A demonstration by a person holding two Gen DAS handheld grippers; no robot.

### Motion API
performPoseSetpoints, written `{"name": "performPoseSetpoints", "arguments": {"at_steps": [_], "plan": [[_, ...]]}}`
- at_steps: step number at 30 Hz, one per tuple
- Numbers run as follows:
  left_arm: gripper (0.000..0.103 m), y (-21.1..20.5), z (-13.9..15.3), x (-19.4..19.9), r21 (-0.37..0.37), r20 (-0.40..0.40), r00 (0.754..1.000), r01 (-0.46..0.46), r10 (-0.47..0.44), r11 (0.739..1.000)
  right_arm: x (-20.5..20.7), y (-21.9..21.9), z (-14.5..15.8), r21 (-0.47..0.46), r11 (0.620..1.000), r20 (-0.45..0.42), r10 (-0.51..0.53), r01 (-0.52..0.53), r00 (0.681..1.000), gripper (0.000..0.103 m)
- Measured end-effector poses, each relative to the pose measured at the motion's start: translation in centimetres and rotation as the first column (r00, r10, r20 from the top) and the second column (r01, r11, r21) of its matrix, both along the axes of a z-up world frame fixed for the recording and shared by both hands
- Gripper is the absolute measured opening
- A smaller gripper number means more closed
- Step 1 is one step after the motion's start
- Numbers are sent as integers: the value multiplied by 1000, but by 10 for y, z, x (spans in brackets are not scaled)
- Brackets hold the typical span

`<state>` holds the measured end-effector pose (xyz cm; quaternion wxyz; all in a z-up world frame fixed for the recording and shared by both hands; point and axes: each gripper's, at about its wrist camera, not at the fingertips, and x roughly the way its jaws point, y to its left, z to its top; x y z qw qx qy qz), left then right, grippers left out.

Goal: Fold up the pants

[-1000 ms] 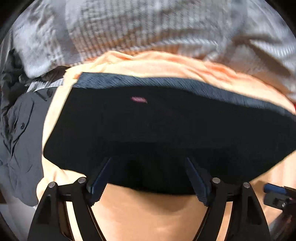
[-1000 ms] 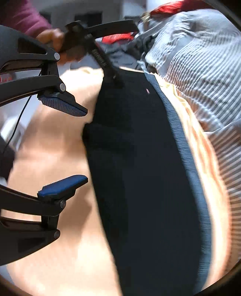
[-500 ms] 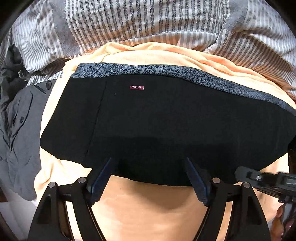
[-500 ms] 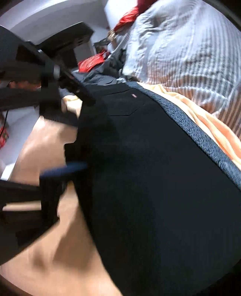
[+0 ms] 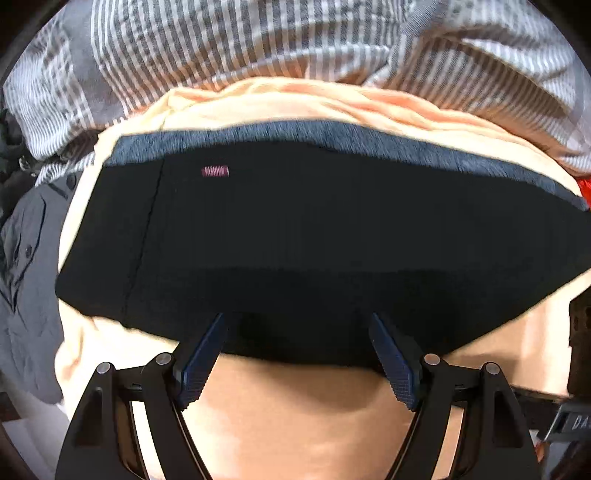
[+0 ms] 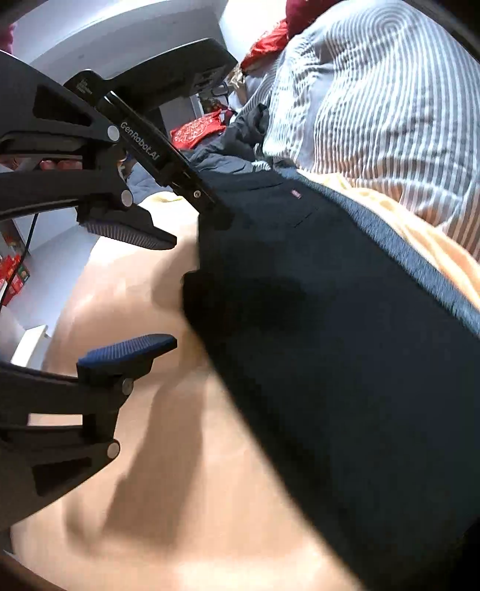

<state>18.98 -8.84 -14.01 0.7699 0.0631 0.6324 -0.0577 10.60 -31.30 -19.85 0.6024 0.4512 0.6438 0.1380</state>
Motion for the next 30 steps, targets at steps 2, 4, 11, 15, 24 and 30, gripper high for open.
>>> {"name": "performPoseSetpoints", "arguments": {"at_steps": [2,4,11,15,24,30], "plan": [[80,-3,1,15,-5,26,1000,8,-8,1000,4,1,-8,24,999,4,-31,31,1000,52],[80,-7,-5,28,-14,15,1000,22,-22,1000,3,1,-17,46,997,-9,-68,68,998,52],[80,-3,-35,32,17,-6,1000,22,-22,1000,3,6,-41,93,982,-66,-158,164,985,38],[80,1,-26,30,1,-22,1000,22,-22,1000,12,6,-35,126,977,-54,-166,172,985,7],[80,-10,-40,6,114,21,994,103,-106,988,-24,11,-40,9,999,-106,-39,40,994,0],[80,-20,-19,9,36,-5,997,74,-74,997,-20,-19,9,-103,994,0,33,-33,999,4]]}}
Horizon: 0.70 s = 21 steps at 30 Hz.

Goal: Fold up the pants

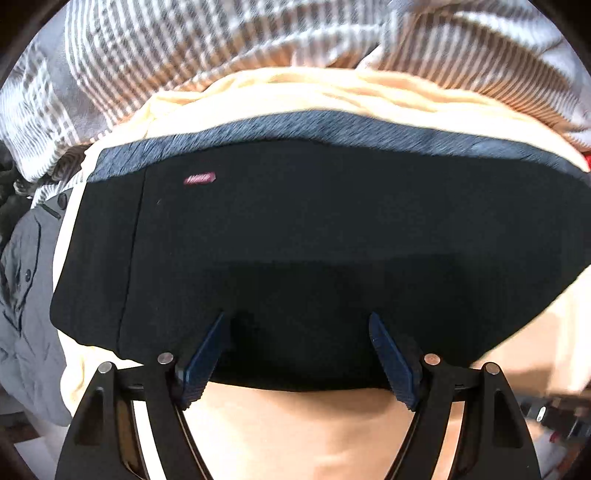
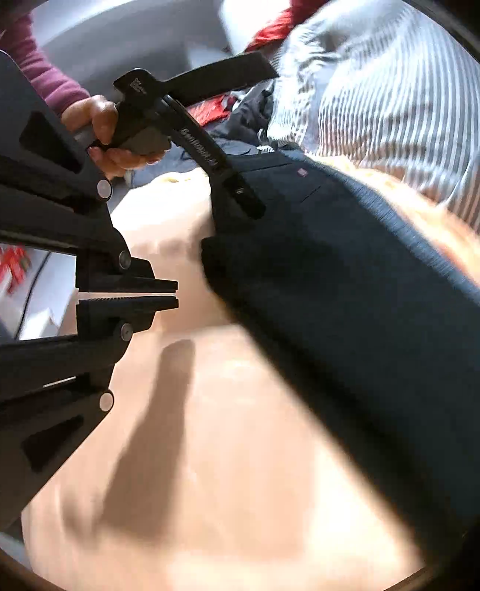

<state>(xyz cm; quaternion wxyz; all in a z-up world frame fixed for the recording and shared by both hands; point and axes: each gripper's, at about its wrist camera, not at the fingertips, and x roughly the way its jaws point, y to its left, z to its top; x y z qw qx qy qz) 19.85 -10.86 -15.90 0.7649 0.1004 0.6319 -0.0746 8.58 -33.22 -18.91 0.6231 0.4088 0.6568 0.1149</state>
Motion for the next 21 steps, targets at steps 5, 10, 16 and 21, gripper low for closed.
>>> {"name": "performPoseSetpoints", "arguments": {"at_steps": [5,10,16,21], "plan": [[80,-35,7,6,-50,-7,999,37,-38,998,42,-26,33,-194,979,120,81,-57,989,5],[80,-52,-22,-17,18,-11,996,84,-84,996,59,-53,9,-346,932,38,133,-112,990,3],[80,-59,-23,-11,22,-30,992,124,-124,992,33,-79,5,-239,971,48,36,-23,998,3],[81,-62,-23,-9,52,-40,990,135,-133,990,23,-95,27,-317,948,36,48,-34,998,29]]}}
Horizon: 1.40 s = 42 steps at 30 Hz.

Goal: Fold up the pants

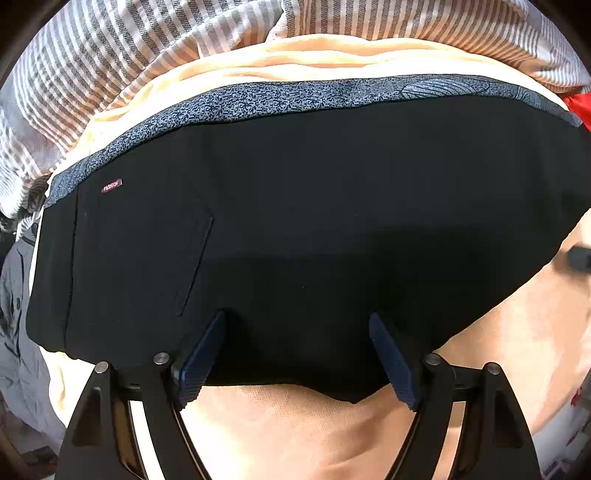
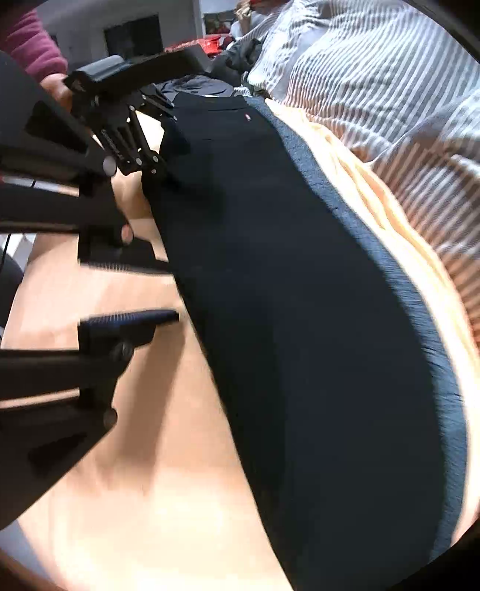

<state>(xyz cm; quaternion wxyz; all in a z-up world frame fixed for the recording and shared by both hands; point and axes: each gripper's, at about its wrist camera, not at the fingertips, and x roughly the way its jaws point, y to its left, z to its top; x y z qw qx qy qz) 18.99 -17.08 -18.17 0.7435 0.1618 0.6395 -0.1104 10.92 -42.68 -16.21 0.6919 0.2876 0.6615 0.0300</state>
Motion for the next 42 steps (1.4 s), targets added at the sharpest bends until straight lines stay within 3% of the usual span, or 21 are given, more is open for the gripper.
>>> {"name": "performPoseSetpoints", "arguments": {"at_steps": [3,6,9,12,19,21,25,29,34,38,42], "plan": [[81,-8,1,-7,15,2,1000,-5,5,1000,-3,-17,23,-63,998,54,2,1,999,52],[81,-10,12,-2,39,-4,1000,-27,28,999,4,-32,37,-145,989,82,4,8,997,54],[81,-2,47,24,27,113,993,-43,39,999,10,-46,40,-207,978,82,8,9,997,54],[81,22,57,64,52,161,982,-104,94,993,19,-51,35,-242,970,69,9,8,998,54],[81,87,27,130,99,142,943,-317,302,943,43,-39,22,-304,953,72,26,-3,997,55],[102,107,20,128,69,139,930,-353,341,933,46,-35,8,-306,952,40,28,-14,999,56],[103,130,10,141,-23,122,903,-413,413,910,44,-34,2,-307,951,65,39,-17,997,65],[103,133,5,150,-17,118,891,-440,439,898,43,-24,1,-336,940,72,83,-54,994,69],[103,114,29,137,31,127,907,-408,402,912,50,-30,-1,-289,957,52,18,-2,999,75],[103,84,63,94,12,120,941,-321,317,947,50,-36,-2,-247,968,52,-25,37,998,78],[103,46,74,57,13,70,975,-213,212,977,51,-31,0,-262,965,44,-5,16,999,79]]}}
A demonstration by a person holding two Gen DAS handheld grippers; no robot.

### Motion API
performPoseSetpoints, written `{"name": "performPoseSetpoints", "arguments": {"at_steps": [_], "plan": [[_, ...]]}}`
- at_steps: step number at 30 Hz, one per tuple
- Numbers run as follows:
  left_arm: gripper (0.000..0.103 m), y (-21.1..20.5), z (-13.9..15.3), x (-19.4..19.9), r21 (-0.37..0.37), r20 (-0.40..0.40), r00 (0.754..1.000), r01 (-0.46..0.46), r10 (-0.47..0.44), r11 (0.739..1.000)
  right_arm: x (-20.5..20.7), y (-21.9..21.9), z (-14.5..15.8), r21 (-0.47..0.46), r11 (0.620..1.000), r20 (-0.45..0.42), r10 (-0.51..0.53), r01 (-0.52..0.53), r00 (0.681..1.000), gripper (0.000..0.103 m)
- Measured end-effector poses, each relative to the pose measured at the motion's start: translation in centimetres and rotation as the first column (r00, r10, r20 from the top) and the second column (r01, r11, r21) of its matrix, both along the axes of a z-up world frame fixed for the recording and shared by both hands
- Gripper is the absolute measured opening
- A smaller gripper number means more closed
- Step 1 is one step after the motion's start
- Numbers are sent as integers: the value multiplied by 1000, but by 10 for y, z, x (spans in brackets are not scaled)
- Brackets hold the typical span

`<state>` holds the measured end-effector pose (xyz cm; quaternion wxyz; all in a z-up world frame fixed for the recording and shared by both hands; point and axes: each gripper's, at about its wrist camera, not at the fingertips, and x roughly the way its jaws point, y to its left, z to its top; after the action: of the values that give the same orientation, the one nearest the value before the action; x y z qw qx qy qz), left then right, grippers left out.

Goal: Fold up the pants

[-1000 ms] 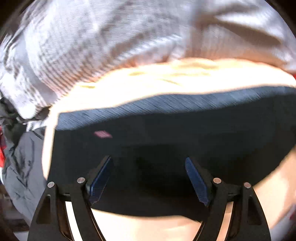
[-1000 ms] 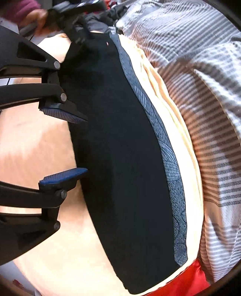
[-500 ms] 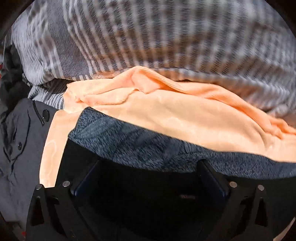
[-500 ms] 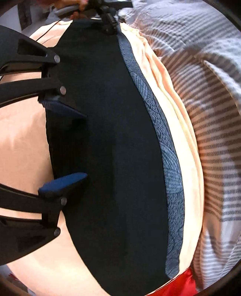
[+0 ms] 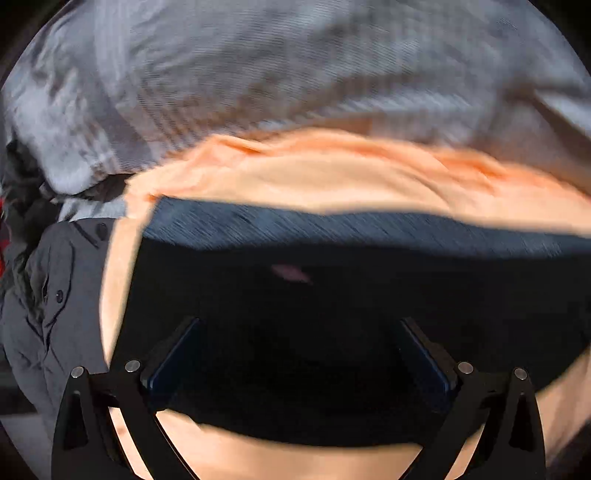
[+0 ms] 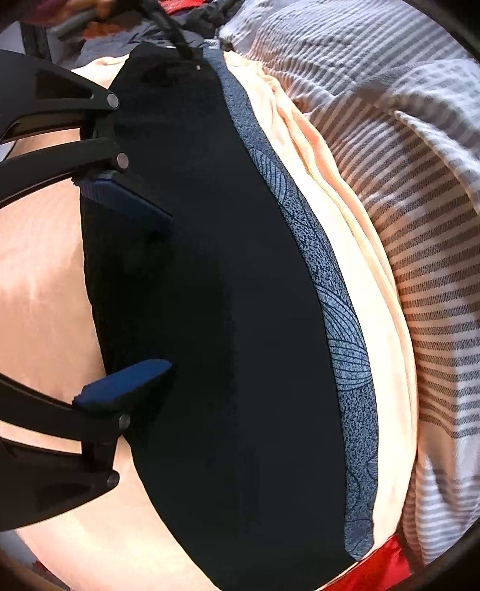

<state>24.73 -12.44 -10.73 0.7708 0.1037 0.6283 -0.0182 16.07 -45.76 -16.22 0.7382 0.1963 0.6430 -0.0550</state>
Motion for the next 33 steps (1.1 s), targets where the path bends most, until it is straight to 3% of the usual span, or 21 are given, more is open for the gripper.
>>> {"name": "performPoseSetpoints", "arguments": {"at_steps": [6,12,16,19,24,30,33], "plan": [[103,-83,2,-41,-67,-53,984,167,-170,984,-14,-17,21,96,995,15,-16,14,1000,79],[103,-180,11,-49,-132,-17,948,313,-318,941,-52,-83,47,83,988,55,-139,134,989,79],[103,-236,13,-46,-160,11,931,362,-365,918,-86,-149,56,55,953,82,-300,297,950,78],[103,-275,13,-41,-168,28,931,364,-365,916,-110,-198,56,56,903,97,-430,426,898,61],[103,-338,4,-36,-192,17,937,345,-348,919,-127,-259,42,125,817,115,-576,563,810,57],[103,-416,-3,-49,-169,57,905,425,-421,890,-116,-276,32,185,808,146,-585,559,798,55],[103,-436,-18,-49,-164,30,906,421,-423,892,-113,-283,28,229,797,152,-597,559,788,42]]}}
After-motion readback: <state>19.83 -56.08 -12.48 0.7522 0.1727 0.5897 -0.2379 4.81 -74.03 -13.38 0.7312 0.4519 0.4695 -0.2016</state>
